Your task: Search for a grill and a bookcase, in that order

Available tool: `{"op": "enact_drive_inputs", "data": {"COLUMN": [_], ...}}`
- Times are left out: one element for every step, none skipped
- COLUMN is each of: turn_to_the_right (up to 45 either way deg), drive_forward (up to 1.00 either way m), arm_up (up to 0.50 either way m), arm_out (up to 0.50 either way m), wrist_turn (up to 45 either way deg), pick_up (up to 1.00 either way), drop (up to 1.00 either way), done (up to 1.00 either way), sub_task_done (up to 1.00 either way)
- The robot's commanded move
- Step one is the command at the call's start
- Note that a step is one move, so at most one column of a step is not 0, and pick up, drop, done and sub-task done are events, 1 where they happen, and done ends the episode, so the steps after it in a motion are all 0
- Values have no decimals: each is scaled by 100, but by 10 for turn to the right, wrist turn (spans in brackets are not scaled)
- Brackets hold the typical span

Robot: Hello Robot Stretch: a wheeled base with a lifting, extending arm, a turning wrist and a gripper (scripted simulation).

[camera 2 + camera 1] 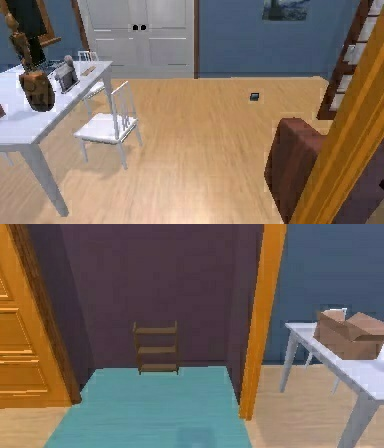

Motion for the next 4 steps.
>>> {"op": "enact_drive_inputs", "data": {"turn_to_the_right": [-330,0,0,450], "drive_forward": [0,100,30,0], "arm_up": [0,0,0,0], "arm_out": [0,0,0,0], "wrist_turn": [0,0,0,0], "pick_up": [0,0,0,0], "drop": [0,0,0,0], "done": [0,0,0,0], "sub_task_done": [0,0,0,0]}}
